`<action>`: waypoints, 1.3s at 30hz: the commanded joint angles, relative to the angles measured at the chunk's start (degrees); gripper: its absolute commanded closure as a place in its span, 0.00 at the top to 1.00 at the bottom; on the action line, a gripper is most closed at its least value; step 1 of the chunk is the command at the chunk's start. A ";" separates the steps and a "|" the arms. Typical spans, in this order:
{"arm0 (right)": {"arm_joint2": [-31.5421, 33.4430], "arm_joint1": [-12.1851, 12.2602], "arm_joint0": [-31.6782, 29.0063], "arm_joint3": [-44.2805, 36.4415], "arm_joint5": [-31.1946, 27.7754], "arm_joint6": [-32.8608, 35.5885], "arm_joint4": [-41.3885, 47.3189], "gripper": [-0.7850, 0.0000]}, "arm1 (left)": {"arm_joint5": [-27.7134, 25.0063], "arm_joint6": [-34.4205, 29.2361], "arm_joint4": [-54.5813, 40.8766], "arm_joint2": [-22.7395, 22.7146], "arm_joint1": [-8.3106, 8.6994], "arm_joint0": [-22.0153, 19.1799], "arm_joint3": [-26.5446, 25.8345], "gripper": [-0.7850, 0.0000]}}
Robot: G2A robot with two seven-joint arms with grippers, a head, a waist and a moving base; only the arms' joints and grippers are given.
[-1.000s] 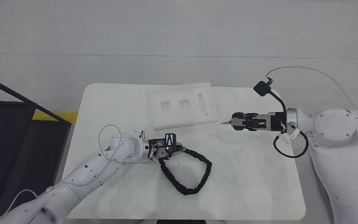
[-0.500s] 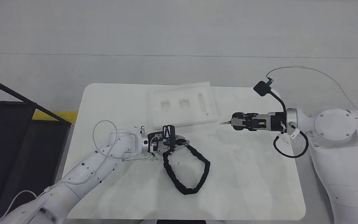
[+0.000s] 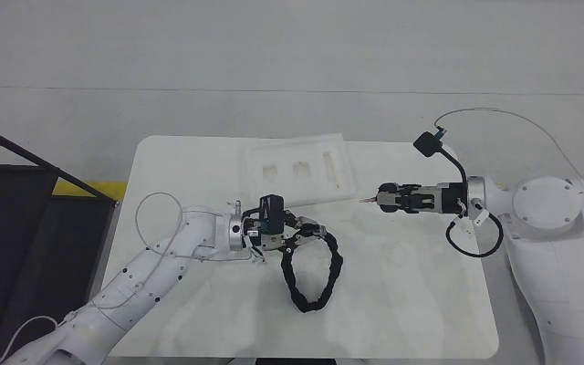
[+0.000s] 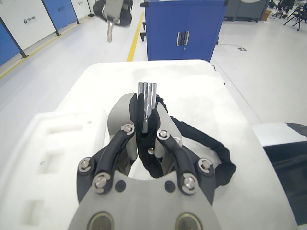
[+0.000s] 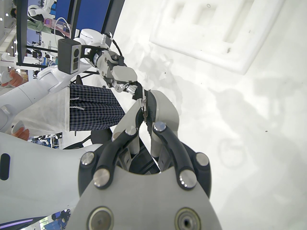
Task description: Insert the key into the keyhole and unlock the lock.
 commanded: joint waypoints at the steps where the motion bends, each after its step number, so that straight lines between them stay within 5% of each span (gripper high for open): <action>1: 0.00 0.00 0.00 0.00 0.00 0.00 0.00 0.00 | -0.16 1.04 -0.75 -0.18 -0.26 -0.08 -0.87 0.00; 20: 0.03 0.23 -0.62 -0.85 0.51 0.36 0.14 0.00 | -1.45 7.05 -5.18 -0.77 -3.59 -3.70 -1.02 0.00; 27: 4.33 1.65 3.12 -3.51 4.23 8.39 3.68 0.00 | -1.56 7.04 -3.30 -0.57 -4.70 -5.38 -0.18 0.00; 39: 4.28 3.75 7.34 -7.25 10.18 8.39 7.23 0.00 | 2.99 11.99 2.25 3.14 -8.00 -8.17 5.10 0.00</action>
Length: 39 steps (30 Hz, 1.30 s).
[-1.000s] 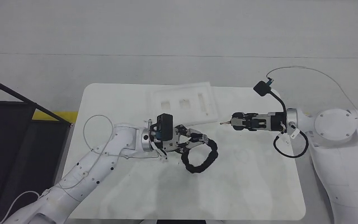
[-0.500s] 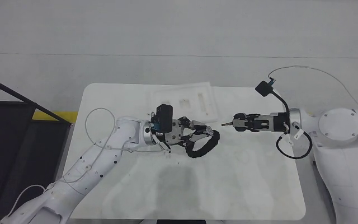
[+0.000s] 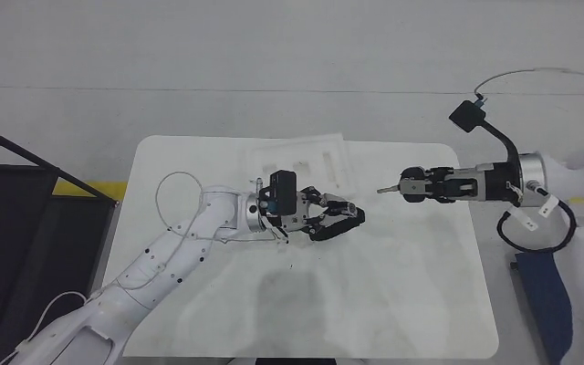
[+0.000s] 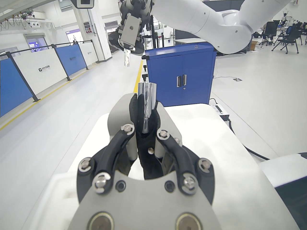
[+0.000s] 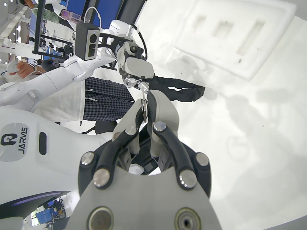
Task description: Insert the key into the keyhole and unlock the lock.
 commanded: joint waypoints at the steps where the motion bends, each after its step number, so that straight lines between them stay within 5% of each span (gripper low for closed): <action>1: -0.67 0.55 0.73 -0.96 2.14 0.00 -1.30 0.00 | 1.37 1.37 0.98 0.93 -0.79 -0.87 1.25 0.00; 12: -2.08 4.30 4.25 -4.04 10.31 0.00 -0.97 0.00 | 7.38 7.20 2.09 4.75 -4.93 -3.76 7.15 0.00; 31: -2.08 4.30 4.25 -4.04 10.31 0.00 -0.97 0.00 | 7.38 7.20 2.09 4.75 -4.93 -3.76 7.15 0.00; 39: -3.49 5.14 7.19 -5.36 9.62 0.00 -0.55 0.00 | 12.25 6.75 3.45 3.42 -5.29 -0.30 3.45 0.00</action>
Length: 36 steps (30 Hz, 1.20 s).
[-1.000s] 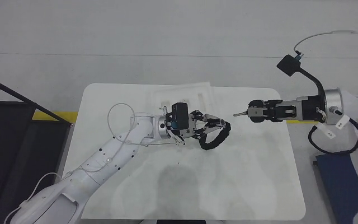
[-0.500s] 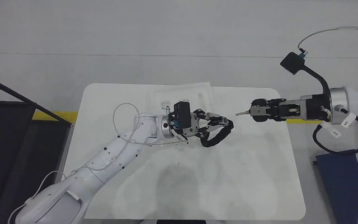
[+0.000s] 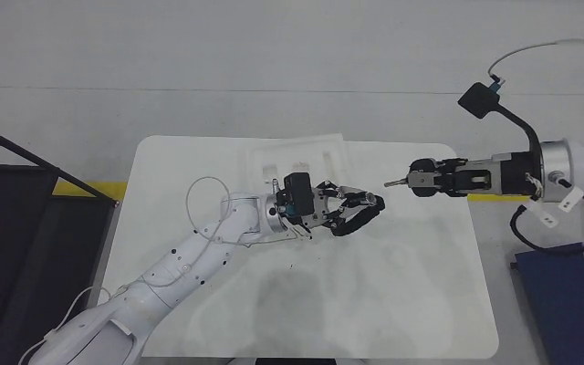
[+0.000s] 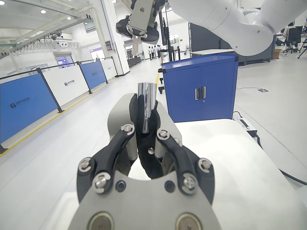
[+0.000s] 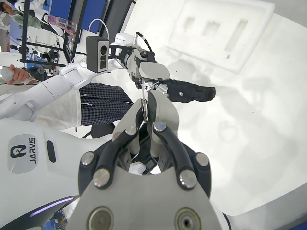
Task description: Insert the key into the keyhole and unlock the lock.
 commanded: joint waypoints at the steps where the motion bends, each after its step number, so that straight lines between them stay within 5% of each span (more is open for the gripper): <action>1: -1.64 0.54 1.89 -0.31 0.86 0.04 0.20 0.00 | 0.85 0.47 1.13 -0.11 -0.21 0.11 -0.18 0.00; 6: -6.15 2.44 6.64 -0.09 5.90 0.04 1.69 0.00 | 3.38 1.97 2.50 0.10 -1.24 -0.23 1.14 0.00; 22: -18.85 11.72 15.87 2.20 5.90 0.04 4.64 0.00 | 7.34 4.14 1.30 1.88 -5.55 -1.50 7.21 0.00; 36: -23.92 15.56 17.88 0.16 10.17 -4.23 7.26 0.00 | 7.69 4.95 1.35 2.95 -8.54 -1.55 10.07 0.00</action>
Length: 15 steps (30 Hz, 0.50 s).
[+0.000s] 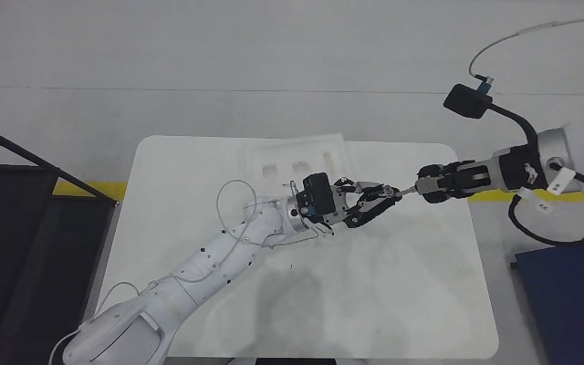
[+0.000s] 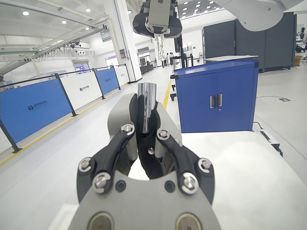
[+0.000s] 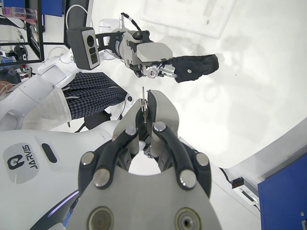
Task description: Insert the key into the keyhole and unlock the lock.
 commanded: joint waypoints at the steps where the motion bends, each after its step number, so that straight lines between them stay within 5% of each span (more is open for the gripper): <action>1: -0.40 0.41 0.04 -0.43 0.46 -0.44 0.00 0.00 | 0.10 0.16 -0.03 0.19 -0.47 -0.11 0.52 0.00; 15: -2.90 2.62 0.70 -1.84 2.60 -2.59 -1.72 0.00 | -0.37 1.88 0.85 0.61 -3.14 -0.68 3.59 0.00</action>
